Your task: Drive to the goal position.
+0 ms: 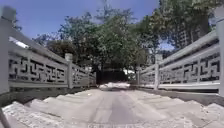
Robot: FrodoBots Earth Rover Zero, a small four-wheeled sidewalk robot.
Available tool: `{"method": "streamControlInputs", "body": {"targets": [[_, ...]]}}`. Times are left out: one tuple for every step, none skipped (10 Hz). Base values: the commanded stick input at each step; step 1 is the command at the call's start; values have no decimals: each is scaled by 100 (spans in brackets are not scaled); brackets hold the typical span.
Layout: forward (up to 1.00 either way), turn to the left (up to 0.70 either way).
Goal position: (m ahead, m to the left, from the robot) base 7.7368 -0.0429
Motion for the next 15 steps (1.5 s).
{"method": "streamControlInputs", "body": {"targets": [[45, -13], [45, 0], [45, 0], [45, 0], [45, 0], [45, 0], [45, 0], [45, 0], [45, 0], [45, 0], [45, 0], [45, 0], [45, 0], [45, 0], [45, 27]]}}
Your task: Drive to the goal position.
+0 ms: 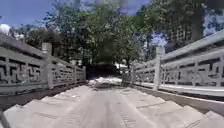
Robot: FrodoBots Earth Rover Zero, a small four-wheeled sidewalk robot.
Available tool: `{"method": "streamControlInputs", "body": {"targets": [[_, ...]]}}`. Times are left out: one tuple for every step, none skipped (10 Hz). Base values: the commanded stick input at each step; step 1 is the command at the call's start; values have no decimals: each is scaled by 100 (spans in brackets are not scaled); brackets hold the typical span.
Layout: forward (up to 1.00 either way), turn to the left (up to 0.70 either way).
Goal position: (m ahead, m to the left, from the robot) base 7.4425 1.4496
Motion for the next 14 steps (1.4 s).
{"method": "streamControlInputs", "body": {"targets": [[45, 24], [45, 0], [45, 0], [45, 0], [45, 0], [45, 0], [45, 0], [45, 0], [45, 0], [45, 0], [45, 0], [45, 26], [45, 27], [45, 12]]}}
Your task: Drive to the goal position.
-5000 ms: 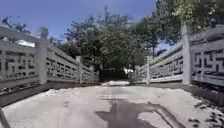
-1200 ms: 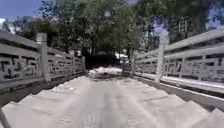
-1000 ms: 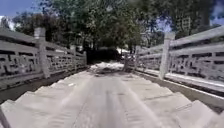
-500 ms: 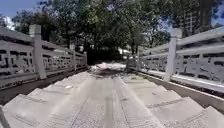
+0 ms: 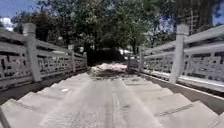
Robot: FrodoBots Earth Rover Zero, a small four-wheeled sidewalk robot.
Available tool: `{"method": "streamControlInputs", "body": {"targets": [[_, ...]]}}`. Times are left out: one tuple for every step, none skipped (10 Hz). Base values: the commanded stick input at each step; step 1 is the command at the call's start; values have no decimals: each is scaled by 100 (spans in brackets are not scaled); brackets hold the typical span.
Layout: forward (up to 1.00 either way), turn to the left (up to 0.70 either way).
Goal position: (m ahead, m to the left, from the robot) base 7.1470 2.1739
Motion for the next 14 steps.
{"method": "streamControlInputs", "body": {"targets": [[45, 0], [45, 0], [45, 0], [45, 0], [45, 0], [45, 0], [45, 0], [45, 0], [45, 0], [45, 0], [45, 0], [45, 0], [45, 0], [45, 0]]}}
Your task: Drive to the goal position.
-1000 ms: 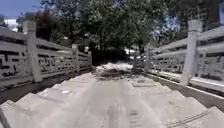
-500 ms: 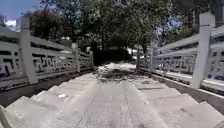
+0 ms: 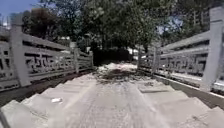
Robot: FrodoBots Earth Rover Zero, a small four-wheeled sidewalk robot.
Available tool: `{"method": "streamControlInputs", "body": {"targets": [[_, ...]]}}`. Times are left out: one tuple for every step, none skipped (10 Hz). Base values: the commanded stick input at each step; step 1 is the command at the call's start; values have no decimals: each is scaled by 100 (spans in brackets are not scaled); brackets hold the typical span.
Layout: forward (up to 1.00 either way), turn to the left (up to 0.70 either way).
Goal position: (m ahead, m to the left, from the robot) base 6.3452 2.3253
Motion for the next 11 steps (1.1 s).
{"method": "streamControlInputs", "body": {"targets": [[45, 0], [45, 0], [45, 0], [45, 0], [45, 0], [45, 0], [45, 0], [45, 0], [45, 0], [45, 0], [45, 0]]}}
